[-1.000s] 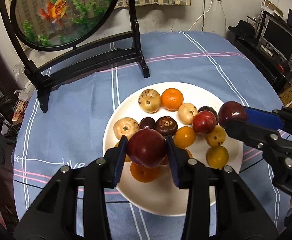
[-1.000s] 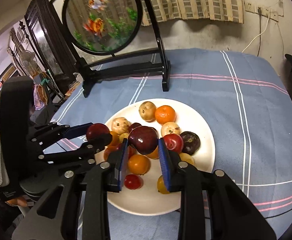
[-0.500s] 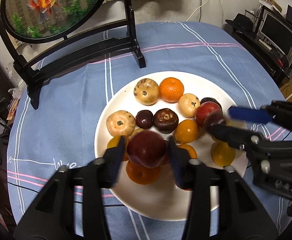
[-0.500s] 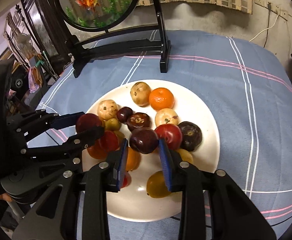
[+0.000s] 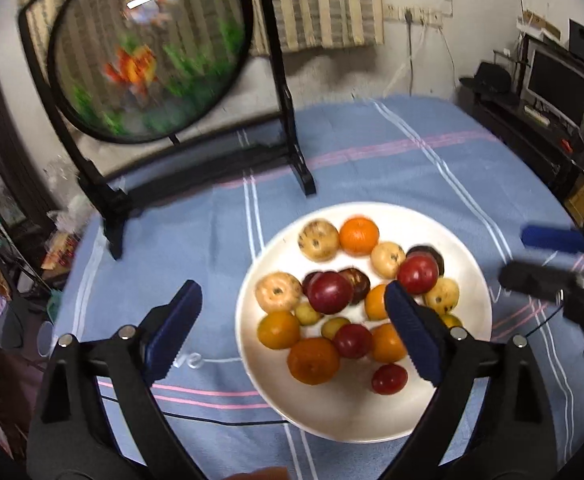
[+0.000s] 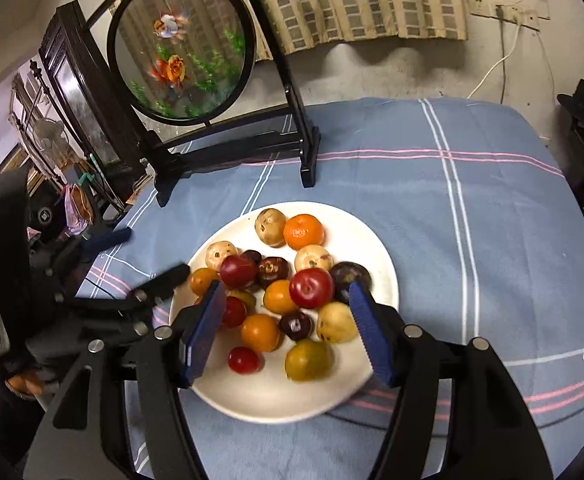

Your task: Organize fruits

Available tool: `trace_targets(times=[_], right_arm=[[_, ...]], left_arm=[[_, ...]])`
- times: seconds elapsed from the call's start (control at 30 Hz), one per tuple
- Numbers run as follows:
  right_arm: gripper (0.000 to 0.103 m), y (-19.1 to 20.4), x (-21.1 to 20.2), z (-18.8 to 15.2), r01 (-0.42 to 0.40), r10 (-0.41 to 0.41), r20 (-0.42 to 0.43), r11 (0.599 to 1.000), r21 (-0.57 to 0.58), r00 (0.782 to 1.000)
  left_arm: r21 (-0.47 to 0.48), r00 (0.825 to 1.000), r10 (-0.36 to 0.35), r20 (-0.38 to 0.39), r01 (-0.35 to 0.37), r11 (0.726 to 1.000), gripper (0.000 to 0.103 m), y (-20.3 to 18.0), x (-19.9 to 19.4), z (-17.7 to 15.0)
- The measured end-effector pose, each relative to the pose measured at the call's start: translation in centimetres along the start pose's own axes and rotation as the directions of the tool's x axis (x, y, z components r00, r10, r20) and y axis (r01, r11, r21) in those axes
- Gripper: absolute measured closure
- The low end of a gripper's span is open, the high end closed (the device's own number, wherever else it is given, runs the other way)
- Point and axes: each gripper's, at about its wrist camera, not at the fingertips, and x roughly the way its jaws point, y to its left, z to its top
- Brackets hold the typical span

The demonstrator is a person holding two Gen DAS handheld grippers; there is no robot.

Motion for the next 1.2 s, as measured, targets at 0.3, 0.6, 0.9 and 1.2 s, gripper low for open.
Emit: trace_targets(times=[0.3, 0.6, 0.9, 1.2], right_arm=[[0.037, 0.8, -4.0, -3.3, 0.026, -0.026, 0.038, 1.000, -0.001, 0.999], [0.037, 2.0, -6.9, -5.5, 0.021, -0.022, 0.079, 1.000, 0.011, 0.997], [0.035, 4.7, -9.5, -5.4, 0.062, -0.057, 0.140, 0.998, -0.029, 0.988], [0.013, 9.1, -10.4, -4.2, 0.164, -0.138, 0.227, 0.981, -0.103, 0.964]], left_arm=[[-0.045, 0.993, -0.010, 0.116, 0.016, 0.999, 0.003, 0.3, -6.0, 1.4], [-0.122, 0.986, -0.001, 0.164, 0.021, 0.992, 0.003, 0.3, -9.6, 0.7], [-0.136, 0.987, 0.098, 0.128, -0.080, 0.987, 0.003, 0.5, -10.2, 0.0], [-0.175, 0.991, 0.096, 0.096, -0.078, 0.981, 0.003, 1.8, -11.6, -0.8]])
